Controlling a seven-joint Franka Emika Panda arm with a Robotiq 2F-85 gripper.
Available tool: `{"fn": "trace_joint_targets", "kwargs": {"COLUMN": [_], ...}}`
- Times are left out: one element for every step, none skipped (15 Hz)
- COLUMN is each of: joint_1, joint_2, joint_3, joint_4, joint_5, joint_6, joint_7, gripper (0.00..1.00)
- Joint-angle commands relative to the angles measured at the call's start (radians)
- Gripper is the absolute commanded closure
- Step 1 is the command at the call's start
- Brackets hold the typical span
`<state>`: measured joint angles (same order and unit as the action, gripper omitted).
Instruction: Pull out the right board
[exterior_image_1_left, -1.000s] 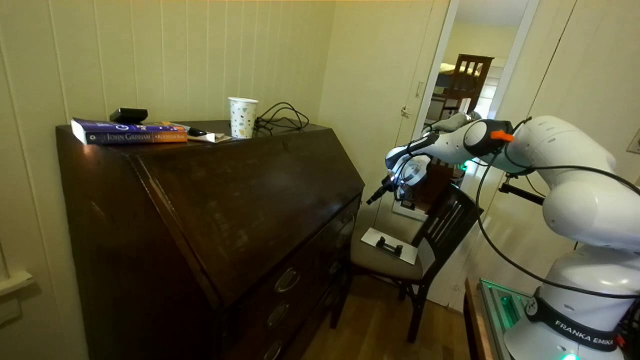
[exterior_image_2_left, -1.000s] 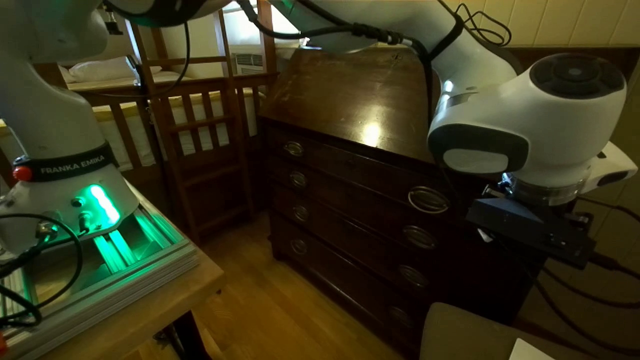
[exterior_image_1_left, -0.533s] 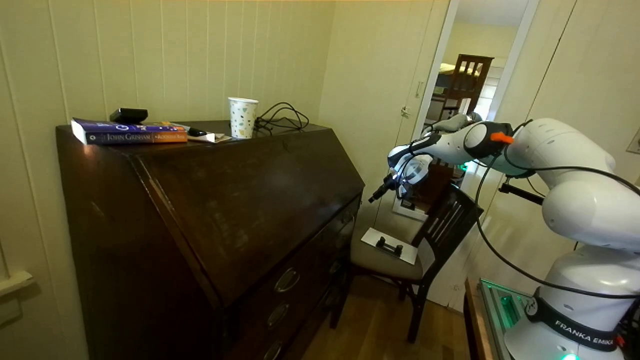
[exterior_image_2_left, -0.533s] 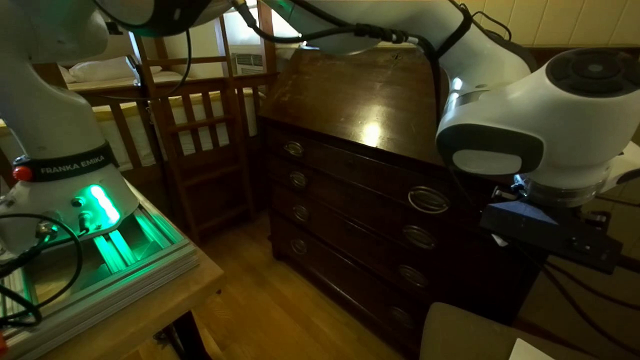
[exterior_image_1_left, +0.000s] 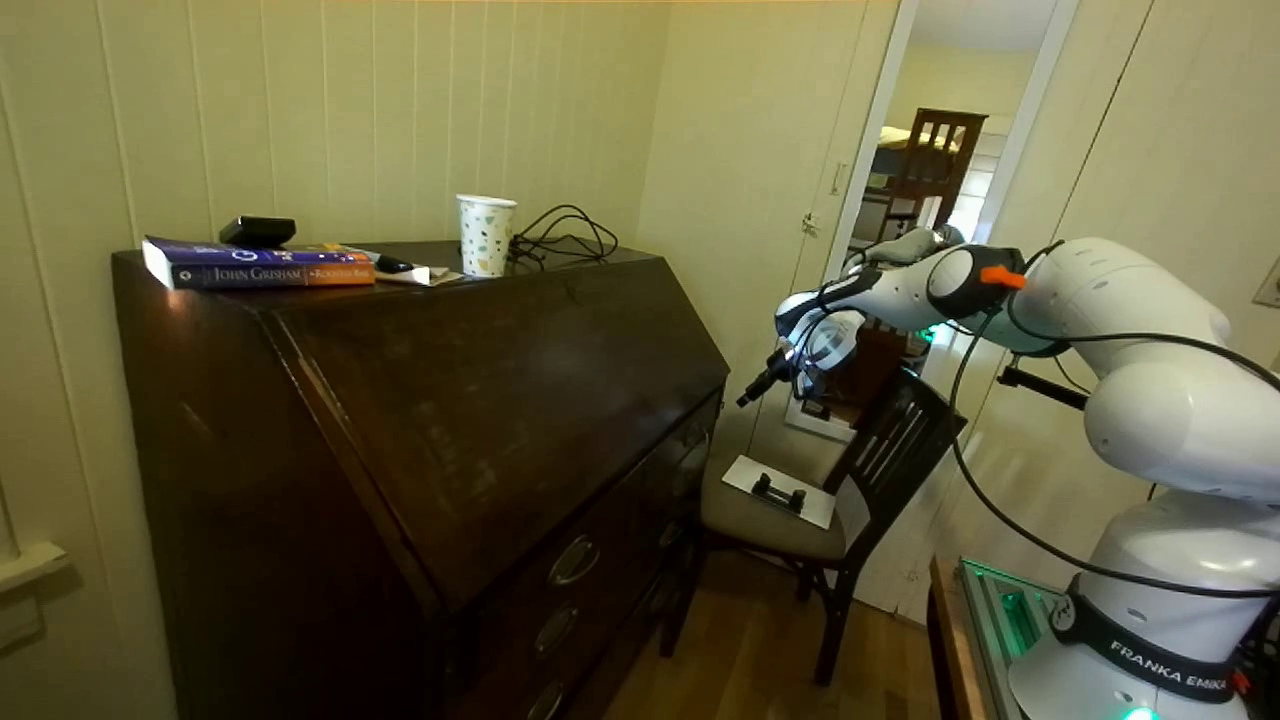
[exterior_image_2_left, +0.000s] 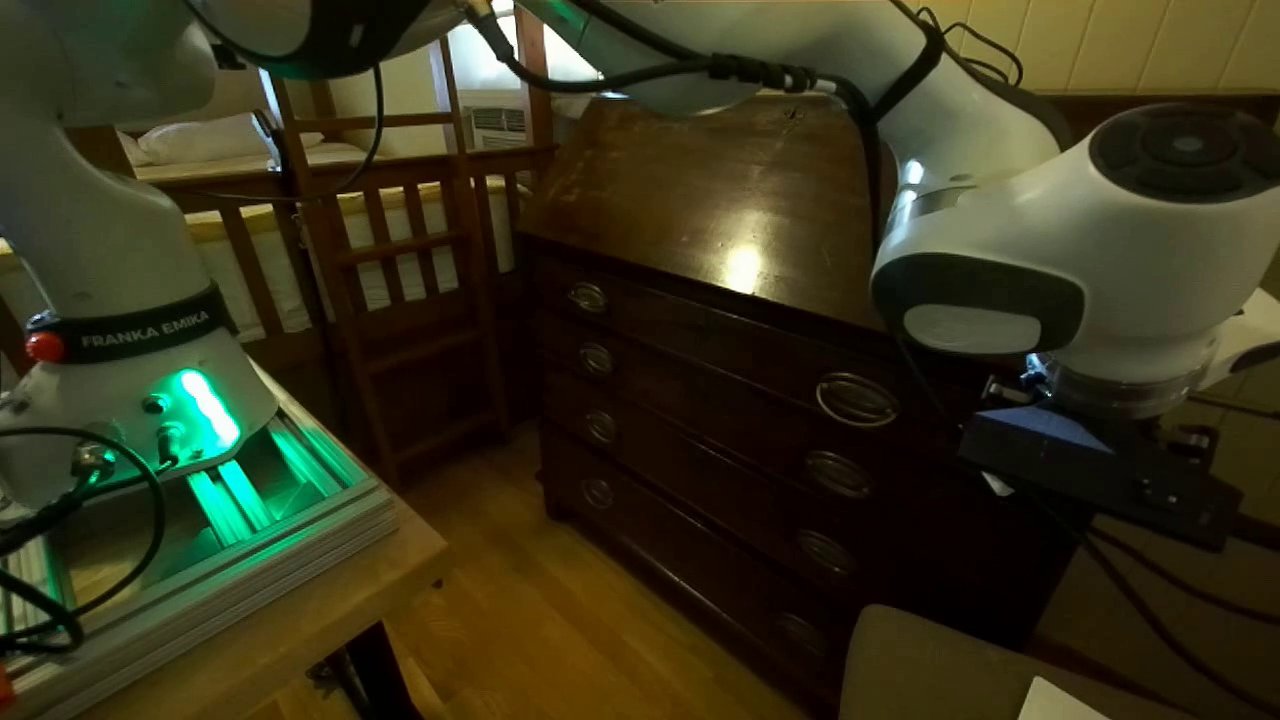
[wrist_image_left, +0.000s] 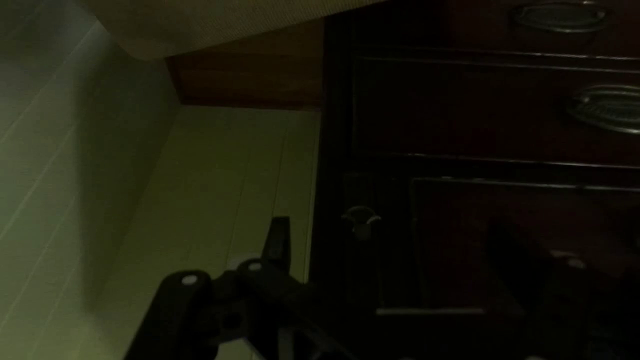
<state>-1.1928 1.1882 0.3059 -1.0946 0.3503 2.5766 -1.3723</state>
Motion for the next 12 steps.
{"fn": "trace_joint_targets", "kwargs": {"joint_1": [0.007, 0.005, 0.001, -0.003, -0.010, -0.011, -0.008, -0.005, 0.000, 0.005, 0.010, 0.016], "joint_2": [0.051, 0.060, 0.067, 0.075, 0.085, 0.106, 0.149, 0.164, 0.183, 0.199, 0.211, 0.223], "joint_3": [0.011, 0.019, 0.033, 0.046, 0.068, 0.082, 0.093, 0.101, 0.107, 0.111, 0.110, 0.104], "joint_4": [0.050, 0.054, 0.054, 0.057, 0.061, 0.089, 0.168, 0.195, 0.231, 0.264, 0.290, 0.314], "joint_5": [-0.001, 0.004, 0.011, 0.015, 0.024, 0.026, 0.019, 0.017, 0.015, 0.013, 0.010, 0.004], "joint_6": [0.019, 0.026, 0.038, 0.047, 0.070, 0.076, 0.053, 0.049, 0.043, 0.036, 0.027, 0.012], "joint_7": [-0.029, -0.037, -0.050, -0.062, -0.077, -0.082, -0.081, -0.077, -0.069, -0.058, -0.044, -0.030], "gripper": [0.00, 0.00, 0.00, 0.00, 0.00, 0.00, 0.00, 0.00, 0.00, 0.00, 0.00, 0.00]}}
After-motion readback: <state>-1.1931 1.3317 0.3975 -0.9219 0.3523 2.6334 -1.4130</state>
